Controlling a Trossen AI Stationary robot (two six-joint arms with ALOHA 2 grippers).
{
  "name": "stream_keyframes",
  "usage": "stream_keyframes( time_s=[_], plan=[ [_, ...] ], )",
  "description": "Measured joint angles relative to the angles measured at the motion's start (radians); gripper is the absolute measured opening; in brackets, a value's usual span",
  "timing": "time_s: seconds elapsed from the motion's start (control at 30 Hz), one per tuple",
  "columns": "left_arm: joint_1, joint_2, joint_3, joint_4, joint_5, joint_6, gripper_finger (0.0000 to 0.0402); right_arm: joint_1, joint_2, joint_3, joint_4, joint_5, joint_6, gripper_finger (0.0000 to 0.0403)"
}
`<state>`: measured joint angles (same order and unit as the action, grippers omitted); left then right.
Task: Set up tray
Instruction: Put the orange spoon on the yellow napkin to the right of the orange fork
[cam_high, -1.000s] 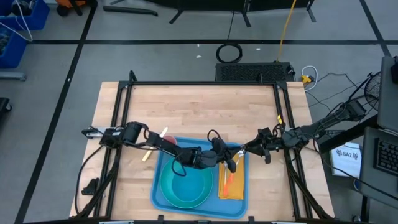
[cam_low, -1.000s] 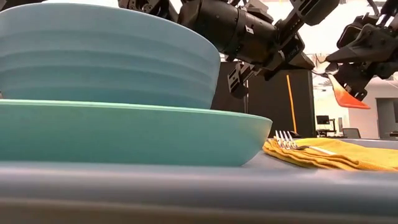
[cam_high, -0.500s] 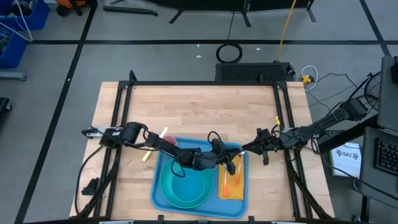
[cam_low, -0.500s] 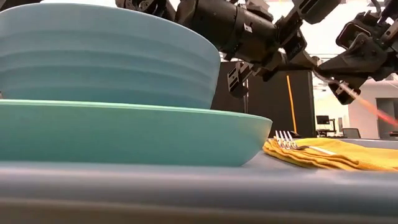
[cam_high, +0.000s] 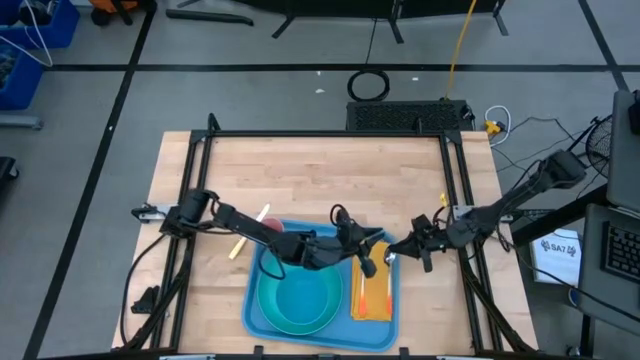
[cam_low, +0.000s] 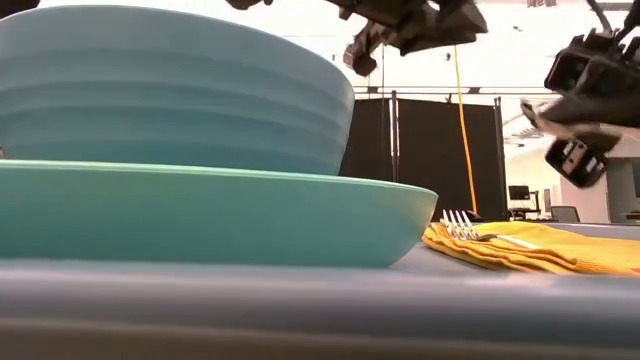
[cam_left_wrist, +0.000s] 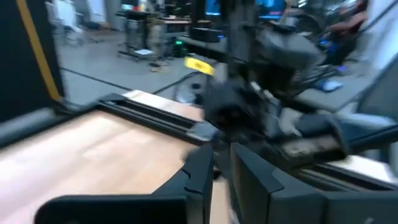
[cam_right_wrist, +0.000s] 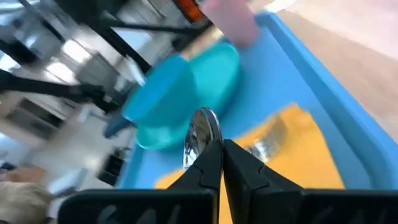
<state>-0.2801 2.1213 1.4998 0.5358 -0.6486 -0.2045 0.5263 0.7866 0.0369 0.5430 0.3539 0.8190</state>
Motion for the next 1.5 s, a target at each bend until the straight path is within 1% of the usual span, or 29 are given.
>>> stream_keyframes(
  time_s=[0.13,0.23,0.33,0.47,0.57,0.73,0.9,1.07,1.17,1.33,1.5],
  plan=[
    [-0.002,-0.036,0.0,-0.075,-0.087,0.029,0.0046,0.026,0.118,0.048,-0.018,0.048,0.035,0.0],
    [-0.002,-0.062,-0.002,-0.116,-0.124,0.05,0.0037,0.038,0.216,0.112,0.002,0.097,0.046,0.0],
    [-0.004,-0.079,-0.001,-0.16,-0.16,0.05,0.0031,0.039,0.315,0.168,-0.008,0.124,0.057,0.0],
    [-0.007,-0.08,-0.001,-0.196,-0.165,0.041,0.0032,0.039,0.422,0.238,0.008,0.148,0.059,0.0],
    [-0.016,-0.08,-0.001,-0.209,-0.174,0.034,0.0031,0.039,0.478,0.255,0.01,0.187,0.076,0.0],
    [-0.029,-0.08,-0.001,-0.252,-0.225,0.019,0.0031,0.039,0.527,0.26,0.003,0.244,0.127,0.0],
    [-0.043,-0.08,-0.002,-0.255,-0.269,0.02,0.0031,0.038,0.551,0.26,-0.022,0.27,0.161,0.0],
    [-0.054,-0.095,-0.002,-0.264,-0.269,0.023,0.0031,0.037,0.554,0.26,-0.073,0.281,0.205,0.0],
    [-0.056,-0.105,-0.002,-0.267,-0.277,0.023,0.0031,0.037,0.554,0.26,-0.081,0.3,0.206,0.0],
    [-0.063,-0.114,-0.002,-0.27,-0.274,0.023,0.0031,0.03,0.554,0.26,-0.107,0.3,0.211,0.0],
    [-0.071,-0.116,-0.002,-0.273,-0.274,0.027,0.0031,0.03,0.554,0.26,-0.171,0.303,0.271,0.0]
  ],
)
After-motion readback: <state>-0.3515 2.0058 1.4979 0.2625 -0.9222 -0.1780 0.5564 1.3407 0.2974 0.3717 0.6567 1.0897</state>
